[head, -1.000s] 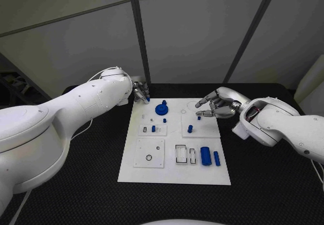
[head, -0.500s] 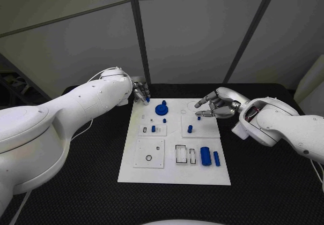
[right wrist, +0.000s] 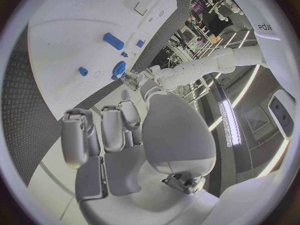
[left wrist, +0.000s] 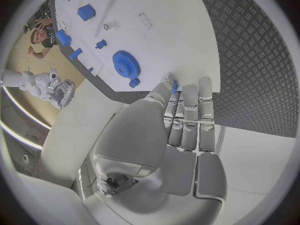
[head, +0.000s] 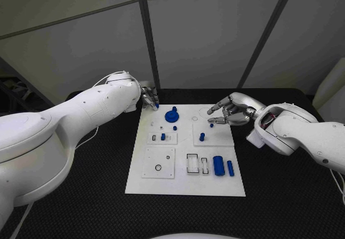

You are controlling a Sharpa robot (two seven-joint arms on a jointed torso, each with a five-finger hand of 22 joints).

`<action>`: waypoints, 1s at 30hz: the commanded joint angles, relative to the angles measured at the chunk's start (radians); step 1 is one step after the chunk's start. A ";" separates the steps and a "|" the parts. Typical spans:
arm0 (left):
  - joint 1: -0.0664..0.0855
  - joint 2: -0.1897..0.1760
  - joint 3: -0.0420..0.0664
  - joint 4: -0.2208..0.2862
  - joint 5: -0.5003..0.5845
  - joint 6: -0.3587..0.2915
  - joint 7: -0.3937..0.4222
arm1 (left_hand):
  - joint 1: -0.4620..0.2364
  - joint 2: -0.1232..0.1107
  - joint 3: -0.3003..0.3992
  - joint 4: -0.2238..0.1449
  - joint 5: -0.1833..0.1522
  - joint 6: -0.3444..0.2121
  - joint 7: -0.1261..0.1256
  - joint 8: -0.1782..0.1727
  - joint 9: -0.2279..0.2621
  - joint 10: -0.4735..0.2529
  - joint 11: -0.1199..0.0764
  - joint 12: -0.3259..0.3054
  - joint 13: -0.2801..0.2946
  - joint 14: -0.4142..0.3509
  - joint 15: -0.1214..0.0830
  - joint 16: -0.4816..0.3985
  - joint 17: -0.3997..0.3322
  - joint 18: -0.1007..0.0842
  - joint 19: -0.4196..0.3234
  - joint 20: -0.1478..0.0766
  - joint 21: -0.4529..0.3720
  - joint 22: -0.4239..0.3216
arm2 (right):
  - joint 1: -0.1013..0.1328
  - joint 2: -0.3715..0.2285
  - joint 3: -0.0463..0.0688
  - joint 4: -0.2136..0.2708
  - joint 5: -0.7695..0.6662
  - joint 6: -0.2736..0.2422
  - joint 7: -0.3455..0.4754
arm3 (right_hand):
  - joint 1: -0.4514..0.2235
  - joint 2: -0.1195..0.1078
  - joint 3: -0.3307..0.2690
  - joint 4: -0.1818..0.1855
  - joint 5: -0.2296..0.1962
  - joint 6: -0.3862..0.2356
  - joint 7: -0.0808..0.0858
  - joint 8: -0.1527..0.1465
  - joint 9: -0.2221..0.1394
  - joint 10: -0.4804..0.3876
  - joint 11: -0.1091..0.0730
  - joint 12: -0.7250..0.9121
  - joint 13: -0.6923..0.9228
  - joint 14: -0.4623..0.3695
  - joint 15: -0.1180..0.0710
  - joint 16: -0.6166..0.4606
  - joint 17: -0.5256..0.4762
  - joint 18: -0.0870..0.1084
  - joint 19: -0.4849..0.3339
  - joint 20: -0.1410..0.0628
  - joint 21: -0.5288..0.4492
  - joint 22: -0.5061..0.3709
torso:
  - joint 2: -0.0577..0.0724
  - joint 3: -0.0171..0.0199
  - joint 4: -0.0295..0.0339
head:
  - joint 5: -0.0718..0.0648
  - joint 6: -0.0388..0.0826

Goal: Assemble the parts on the task board

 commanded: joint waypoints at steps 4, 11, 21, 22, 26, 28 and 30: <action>-0.007 0.006 -0.002 -0.005 -0.002 0.054 0.006 | 0.006 0.036 0.022 -0.004 -0.004 0.038 0.010 0.013 0.004 0.037 0.007 0.014 0.005 0.009 -0.002 0.015 -0.001 -0.001 -0.006 0.001 0.012 0.010 | 0.002 -0.001 0.001 0.003 -0.002 -0.004 0.003 | -0.001 0.005 -0.002 0.007 0.004 0.007 -0.001 0.002 0.002 0.001 0.000 0.004 0.002 0.030 -0.002 -0.002 0.001 0.007 0.052 -0.004 -0.003 0.181 | 0.001 0.0001 -0.0002 | -0.001 -0.002; -0.006 0.007 -0.002 -0.008 0.000 0.046 0.018 | 0.008 0.050 0.036 -0.011 -0.004 0.073 0.019 0.019 0.005 0.079 0.014 0.024 0.003 0.033 0.005 0.038 0.016 -0.002 -0.003 0.006 0.022 0.024 | 0.002 -0.002 0.001 0.004 -0.002 -0.004 0.002 | -0.002 0.006 -0.002 0.008 0.004 0.008 -0.002 0.002 0.003 0.001 0.000 0.004 0.002 0.030 -0.002 -0.003 0.001 0.008 0.051 -0.004 -0.004 0.180 | 0.001 0.0004 0.0002 | -0.001 -0.002; -0.005 0.005 -0.002 0.003 0.017 0.012 0.051 | 0.008 0.038 0.042 -0.035 -0.004 0.126 0.011 0.029 0.011 0.145 0.003 0.041 0.006 0.071 0.007 0.079 0.055 0.000 0.001 0.008 0.040 0.045 | 0.002 -0.005 0.001 0.006 -0.002 -0.005 0.001 | -0.003 0.007 -0.002 0.010 0.004 0.008 -0.002 0.002 0.003 0.002 -0.001 0.004 0.002 0.030 -0.002 -0.003 0.001 0.007 0.051 -0.004 -0.003 0.180 | -0.001 0.0006 0.0011 | 0.000 -0.001; -0.005 0.003 -0.002 0.006 0.023 0.008 0.054 | 0.009 0.036 0.042 -0.039 -0.004 0.129 0.010 0.029 0.011 0.151 0.002 0.041 0.006 0.076 0.007 0.084 0.061 0.000 0.001 0.009 0.042 0.047 | 0.002 -0.006 0.001 0.006 -0.002 -0.005 0.001 | -0.003 0.007 -0.002 0.010 0.004 0.008 -0.002 0.002 0.003 0.002 -0.001 0.004 0.002 0.030 -0.002 -0.003 0.001 0.007 0.051 -0.004 -0.003 0.180 | -0.001 0.0007 0.0009 | 0.001 0.000; -0.005 -0.004 -0.002 0.015 0.040 -0.013 0.066 | 0.008 0.030 0.043 -0.048 -0.004 0.141 0.010 0.029 0.012 0.165 0.001 0.043 0.007 0.086 0.008 0.095 0.070 0.000 0.003 0.009 0.048 0.054 | 0.002 -0.007 0.001 0.006 -0.002 -0.006 0.001 | -0.003 0.007 -0.002 0.010 0.004 0.008 -0.002 0.003 0.003 0.002 -0.001 0.004 0.002 0.030 -0.002 -0.003 0.001 0.007 0.051 -0.004 -0.003 0.180 | -0.001 0.0005 0.0016 | 0.003 0.001; -0.004 -0.007 -0.002 0.018 0.044 -0.027 0.073 | 0.008 0.029 0.044 -0.052 -0.004 0.145 0.010 0.028 0.013 0.171 0.001 0.043 0.007 0.087 0.008 0.097 0.069 0.000 0.003 0.010 0.050 0.057 | 0.002 -0.007 0.001 0.005 -0.002 -0.006 0.001 | -0.003 0.007 -0.002 0.010 0.004 0.009 -0.002 0.003 0.003 0.001 -0.001 0.004 0.001 0.030 -0.002 -0.003 0.001 0.008 0.051 -0.004 -0.004 0.180 | 0.000 0.0003 0.0020 | 0.003 0.003; -0.004 -0.008 -0.002 0.019 0.046 -0.039 0.078 | 0.010 0.029 0.046 -0.056 -0.004 0.151 0.010 0.029 0.013 0.178 0.000 0.045 0.008 0.091 0.008 0.102 0.074 0.000 0.004 0.010 0.053 0.060 | 0.002 -0.007 0.001 0.005 -0.002 -0.006 0.002 | -0.003 0.007 -0.002 0.010 0.004 0.009 -0.002 0.003 0.003 0.001 -0.001 0.004 0.001 0.030 -0.002 -0.003 0.001 0.008 0.051 -0.004 -0.004 0.180 | 0.000 -0.0001 0.0022 | 0.003 0.003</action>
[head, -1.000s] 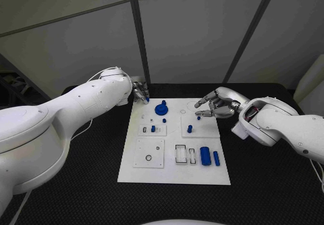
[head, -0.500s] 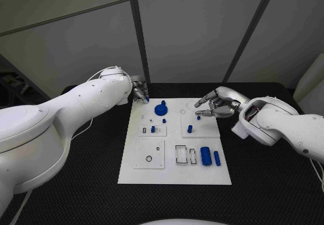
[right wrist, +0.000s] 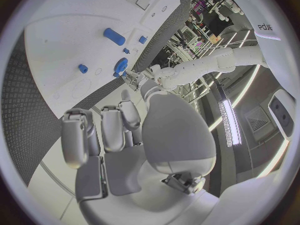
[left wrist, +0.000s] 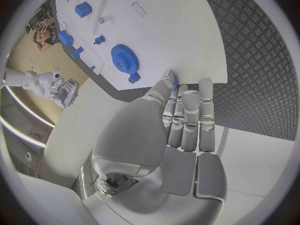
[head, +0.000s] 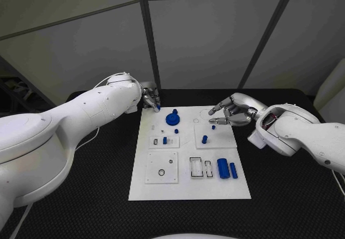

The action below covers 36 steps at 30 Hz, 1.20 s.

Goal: Assemble the parts on the task board

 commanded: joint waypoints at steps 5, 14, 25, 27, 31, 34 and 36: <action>0.001 -0.004 0.000 0.008 0.030 -0.047 0.054 | 0.003 -0.006 0.004 -0.011 0.004 0.018 -0.002 0.003 0.012 0.014 -0.001 0.001 -0.001 0.012 0.001 0.012 0.006 0.000 0.001 0.006 0.008 0.005 | 0.002 0.001 0.001 0.000 -0.002 -0.006 0.004 | -0.003 0.007 0.000 0.008 0.004 0.006 0.002 0.003 0.001 0.001 -0.001 0.004 0.001 0.030 -0.002 -0.003 0.001 0.008 0.051 -0.004 -0.004 0.180 | 0.001 -0.0006 -0.0008 | 0.003 0.004; 0.002 -0.011 0.000 0.015 0.038 -0.079 0.064 | -0.001 0.005 0.010 -0.018 0.004 0.043 -0.004 0.007 0.017 0.038 -0.007 0.006 0.002 0.023 -0.003 0.022 0.012 0.002 0.004 0.005 0.015 0.015 | 0.002 0.002 0.001 -0.003 -0.002 -0.005 0.005 | -0.003 0.007 0.000 0.008 0.004 0.006 0.002 0.003 0.001 0.001 -0.001 0.004 0.001 0.030 -0.002 -0.003 0.001 0.008 0.051 -0.004 -0.004 0.180 | 0.001 -0.0009 -0.0007 | 0.004 0.003; 0.010 -0.049 0.000 0.065 0.056 -0.054 0.057 | -0.014 0.008 0.007 -0.039 0.004 0.133 -0.028 0.038 0.047 0.124 -0.043 0.048 0.036 0.072 -0.031 0.071 0.082 0.005 0.013 -0.017 0.029 0.032 | 0.002 -0.002 0.001 -0.004 -0.002 -0.004 0.005 | -0.002 0.007 0.001 0.008 0.004 0.007 0.002 0.003 0.002 0.001 -0.001 0.004 0.000 0.030 -0.002 -0.004 0.000 0.008 0.051 -0.004 -0.004 0.179 | -0.001 -0.0007 0.0002 | 0.007 0.004; 0.011 -0.057 0.000 0.077 0.061 -0.046 0.054 | -0.018 0.008 0.009 -0.042 0.004 0.139 -0.032 0.039 0.051 0.134 -0.047 0.054 0.042 0.079 -0.035 0.077 0.091 0.005 0.016 -0.021 0.030 0.034 | 0.002 -0.003 0.001 -0.003 -0.002 -0.004 0.005 | -0.002 0.007 0.001 0.008 0.004 0.007 0.002 0.003 0.002 0.001 -0.001 0.004 0.000 0.030 -0.002 -0.004 0.000 0.008 0.051 -0.004 -0.004 0.179 | -0.002 -0.0012 0.0012 | 0.007 0.003; 0.012 -0.073 0.000 0.104 0.066 -0.041 0.049 | -0.021 0.010 0.011 -0.045 0.005 0.143 -0.034 0.039 0.056 0.140 -0.049 0.057 0.048 0.085 -0.038 0.083 0.098 0.004 0.018 -0.024 0.031 0.036 | 0.002 -0.005 0.001 -0.003 -0.002 -0.004 0.005 | -0.002 0.007 0.001 0.008 0.004 0.007 0.002 0.003 0.002 0.001 -0.001 0.004 0.000 0.030 -0.002 -0.004 0.000 0.008 0.051 -0.004 -0.004 0.179 | -0.001 -0.0014 0.0006 | 0.009 0.006; 0.013 -0.087 0.000 0.129 0.068 -0.049 0.049 | -0.024 0.011 0.014 -0.048 0.005 0.145 -0.035 0.039 0.060 0.144 -0.051 0.060 0.053 0.088 -0.039 0.086 0.103 0.004 0.019 -0.026 0.032 0.037 | 0.002 -0.007 0.001 -0.002 -0.002 -0.004 0.005 | -0.002 0.007 0.001 0.008 0.004 0.007 0.002 0.003 0.002 0.001 -0.001 0.004 0.000 0.030 -0.002 -0.004 0.000 0.008 0.051 -0.004 -0.004 0.179 | -0.002 -0.0017 0.0023 | 0.009 0.006; 0.013 -0.095 0.000 0.144 0.074 -0.054 0.050 | -0.025 0.011 0.015 -0.049 0.005 0.146 -0.036 0.039 0.062 0.147 -0.051 0.062 0.056 0.090 -0.040 0.088 0.105 0.004 0.020 -0.027 0.033 0.038 | 0.002 -0.008 0.001 -0.002 -0.002 -0.004 0.005 | -0.002 0.008 0.001 0.008 0.004 0.008 0.001 0.003 0.002 0.001 -0.001 0.004 0.000 0.030 -0.002 -0.004 0.000 0.008 0.051 -0.004 -0.004 0.179 | -0.003 -0.0025 0.0036 | 0.008 0.006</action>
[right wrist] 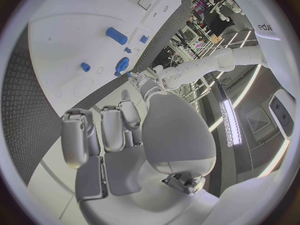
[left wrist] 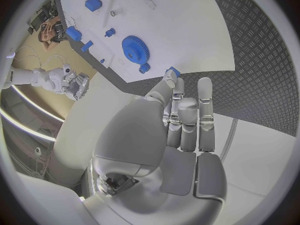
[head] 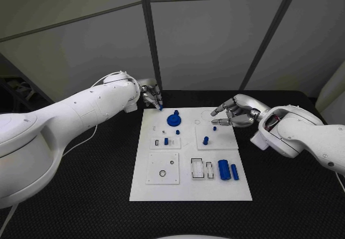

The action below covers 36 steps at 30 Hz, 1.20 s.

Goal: Assemble the parts on the task board

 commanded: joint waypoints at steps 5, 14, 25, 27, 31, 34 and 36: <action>0.003 -0.032 0.000 0.058 0.029 -0.008 0.001 | -0.017 0.002 0.004 -0.007 0.004 0.011 0.000 0.004 0.043 0.010 -0.001 0.007 0.012 0.011 -0.002 0.010 0.006 0.004 0.002 -0.009 0.006 0.003 | 0.002 -0.004 0.001 0.002 -0.002 -0.004 0.005 | -0.002 0.008 -0.002 0.006 0.004 0.008 0.001 0.003 0.001 0.001 -0.001 0.004 0.001 0.030 -0.002 -0.004 0.000 0.008 0.051 -0.004 -0.004 0.179 | -0.003 -0.0024 0.0058 | -0.002 0.000; 0.003 -0.109 -0.001 0.163 0.064 -0.035 -0.009 | -0.022 0.005 0.007 -0.008 0.005 0.010 -0.001 0.003 0.048 0.013 -0.001 0.010 0.018 0.012 -0.002 0.011 0.005 0.003 0.004 -0.010 0.007 0.004 | 0.002 -0.009 0.000 0.003 -0.002 -0.004 0.004 | -0.002 0.008 -0.002 0.006 0.003 0.008 0.001 0.004 0.002 0.001 -0.001 0.004 0.001 0.030 -0.002 -0.004 0.000 0.008 0.051 -0.004 -0.005 0.179 | -0.004 -0.0025 0.0064 | 0.000 -0.001; 0.000 -0.242 -0.002 0.334 0.142 -0.104 -0.002 | -0.026 0.006 0.010 -0.009 0.005 0.010 -0.001 0.003 0.052 0.014 -0.002 0.011 0.023 0.014 -0.003 0.012 0.005 0.003 0.006 -0.011 0.007 0.005 | 0.002 -0.011 0.000 0.001 -0.002 -0.004 0.005 | -0.002 0.008 -0.002 0.006 0.003 0.009 0.001 0.004 0.002 0.002 -0.001 0.004 0.001 0.030 -0.002 -0.004 0.000 0.007 0.051 -0.004 -0.004 0.180 | -0.008 -0.0046 0.0181 | -0.002 -0.003; -0.003 -0.264 -0.002 0.364 0.149 -0.121 0.003 | -0.028 0.006 0.011 -0.009 0.005 0.010 -0.002 0.002 0.054 0.014 -0.002 0.011 0.024 0.013 -0.003 0.012 0.002 0.003 0.006 -0.012 0.007 0.005 | 0.002 -0.011 0.000 0.000 -0.002 -0.004 0.005 | -0.002 0.008 -0.002 0.006 0.003 0.009 0.001 0.004 0.002 0.002 -0.001 0.004 0.001 0.030 -0.002 -0.004 0.000 0.007 0.051 -0.004 -0.004 0.180 | -0.011 -0.0048 0.0194 | -0.001 -0.005; -0.018 -0.308 -0.003 0.426 0.165 -0.169 0.021 | -0.030 0.005 0.012 -0.010 0.005 0.010 -0.003 0.003 0.057 0.015 -0.003 0.012 0.027 0.014 -0.004 0.012 0.003 0.003 0.007 -0.012 0.007 0.006 | 0.002 -0.012 0.000 -0.001 -0.002 -0.004 0.005 | -0.002 0.008 -0.002 0.006 0.003 0.009 0.001 0.004 0.002 0.002 -0.001 0.004 0.001 0.030 -0.002 -0.004 0.000 0.007 0.051 -0.004 -0.004 0.180 | -0.013 -0.0054 0.0237 | -0.003 -0.006; -0.038 -0.338 -0.004 0.467 0.179 -0.221 0.052 | -0.032 0.004 0.012 -0.012 0.005 0.011 -0.004 0.003 0.060 0.016 -0.004 0.013 0.030 0.017 -0.005 0.014 0.006 0.003 0.009 -0.013 0.007 0.006 | 0.002 -0.012 0.000 -0.002 -0.002 -0.004 0.005 | -0.002 0.008 -0.002 0.006 0.003 0.009 0.001 0.004 0.002 0.002 -0.001 0.004 0.001 0.030 -0.002 -0.004 0.000 0.007 0.051 -0.004 -0.004 0.180 | -0.015 -0.0062 0.0273 | -0.003 -0.008; -0.050 -0.348 -0.004 0.480 0.184 -0.243 0.067 | -0.033 0.004 0.013 -0.012 0.005 0.011 -0.004 0.003 0.060 0.016 -0.004 0.013 0.030 0.017 -0.005 0.015 0.007 0.003 0.009 -0.013 0.007 0.006 | 0.002 -0.011 0.000 -0.004 -0.002 -0.003 0.005 | -0.002 0.008 -0.002 0.006 0.003 0.009 0.001 0.004 0.002 0.002 -0.001 0.004 0.001 0.030 -0.002 -0.004 0.000 0.007 0.051 -0.004 -0.004 0.180 | -0.016 -0.0064 0.0281 | -0.004 -0.010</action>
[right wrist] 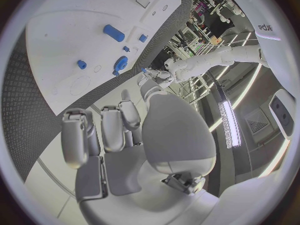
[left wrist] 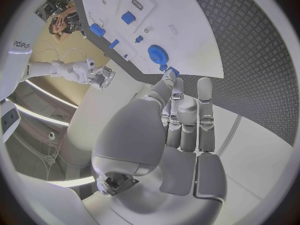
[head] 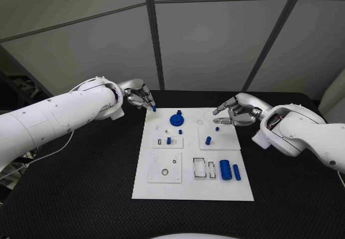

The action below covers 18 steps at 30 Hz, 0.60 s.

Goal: Assemble the parts on the task board

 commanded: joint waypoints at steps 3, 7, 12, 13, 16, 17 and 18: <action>-0.032 -0.027 -0.001 0.040 0.049 -0.133 0.081 | -0.006 0.006 0.008 -0.001 0.004 0.008 -0.001 0.003 0.061 0.006 -0.001 0.005 0.003 0.006 0.000 0.004 0.002 0.003 0.002 -0.006 0.004 0.002 | 0.002 0.002 0.000 -0.003 -0.002 -0.002 0.006 | -0.003 0.008 -0.002 0.007 0.002 0.010 0.001 0.004 0.002 0.002 -0.001 0.004 0.001 0.030 -0.002 -0.004 0.000 0.008 0.051 -0.004 -0.004 0.180 | -0.002 -0.0005 0.0022 | 0.001 -0.002; -0.052 -0.038 -0.001 0.058 0.053 -0.148 0.110 | -0.006 0.006 0.009 -0.003 0.004 0.008 -0.001 0.003 0.063 0.006 -0.001 0.005 0.005 0.005 0.000 0.003 -0.002 0.003 0.003 -0.006 0.004 0.002 | 0.002 0.002 0.000 -0.004 -0.002 -0.002 0.006 | -0.003 0.008 -0.002 0.007 0.002 0.010 0.001 0.004 0.002 0.002 -0.001 0.004 0.001 0.030 -0.002 -0.004 0.000 0.008 0.051 -0.004 -0.004 0.180 | -0.001 -0.0002 0.0023 | 0.002 -0.001; -0.066 -0.041 -0.004 0.065 0.054 -0.136 0.140 | -0.006 0.007 0.011 -0.004 0.004 0.008 -0.002 0.003 0.065 0.005 -0.001 0.004 0.007 0.003 0.000 0.000 -0.010 0.003 0.004 -0.007 0.004 0.003 | 0.002 0.004 0.000 -0.006 -0.002 -0.001 0.006 | -0.003 0.008 -0.002 0.007 0.002 0.010 0.001 0.004 0.002 0.002 -0.001 0.004 0.001 0.030 -0.002 -0.004 0.000 0.008 0.051 -0.004 -0.004 0.180 | 0.000 0.0001 0.0015 | 0.003 -0.003; -0.068 -0.040 -0.006 0.066 0.053 -0.130 0.146 | -0.006 0.007 0.012 -0.005 0.004 0.008 -0.002 0.003 0.065 0.005 -0.001 0.004 0.007 0.002 0.000 -0.001 -0.011 0.003 0.004 -0.007 0.004 0.003 | 0.002 0.004 0.000 -0.006 -0.002 -0.001 0.006 | -0.003 0.008 -0.002 0.007 0.002 0.010 0.001 0.004 0.002 0.002 -0.001 0.004 0.001 0.030 -0.002 -0.004 0.000 0.008 0.051 -0.004 -0.004 0.180 | 0.001 -0.0003 0.0008 | 0.002 -0.004; -0.071 -0.041 -0.018 0.069 0.035 -0.117 0.160 | -0.006 0.007 0.014 -0.007 0.004 0.007 -0.001 0.002 0.067 0.003 -0.001 0.003 0.008 0.000 0.000 -0.003 -0.016 0.003 0.003 -0.007 0.003 0.003 | 0.002 0.005 0.000 -0.007 -0.001 -0.001 0.007 | -0.003 0.008 -0.002 0.007 0.002 0.010 0.001 0.004 0.002 0.002 -0.001 0.004 0.001 0.030 -0.002 -0.004 0.000 0.008 0.051 -0.004 -0.004 0.180 | 0.000 0.0014 0.0000 | 0.003 -0.010; -0.071 -0.041 -0.021 0.070 0.027 -0.114 0.163 | -0.006 0.007 0.014 -0.007 0.004 0.007 -0.001 0.002 0.067 0.003 -0.001 0.003 0.008 0.000 0.000 -0.003 -0.016 0.003 0.003 -0.007 0.003 0.003 | 0.002 0.005 0.000 -0.007 -0.001 -0.001 0.007 | -0.003 0.008 -0.002 0.007 0.002 0.010 0.001 0.004 0.002 0.002 -0.001 0.004 0.001 0.030 -0.002 -0.004 0.000 0.008 0.051 -0.004 -0.004 0.180 | 0.000 0.0017 0.0002 | 0.002 -0.010; -0.072 -0.040 -0.026 0.071 0.018 -0.113 0.166 | -0.006 0.007 0.014 -0.007 0.004 0.007 -0.001 0.002 0.067 0.003 -0.001 0.003 0.008 0.000 0.000 -0.003 -0.016 0.003 0.003 -0.007 0.003 0.003 | 0.002 0.005 0.000 -0.007 -0.001 -0.001 0.007 | -0.003 0.008 -0.002 0.007 0.002 0.010 0.001 0.004 0.002 0.002 -0.001 0.004 0.001 0.030 -0.002 -0.004 0.000 0.008 0.051 -0.004 -0.004 0.180 | 0.000 0.0017 0.0002 | 0.002 -0.010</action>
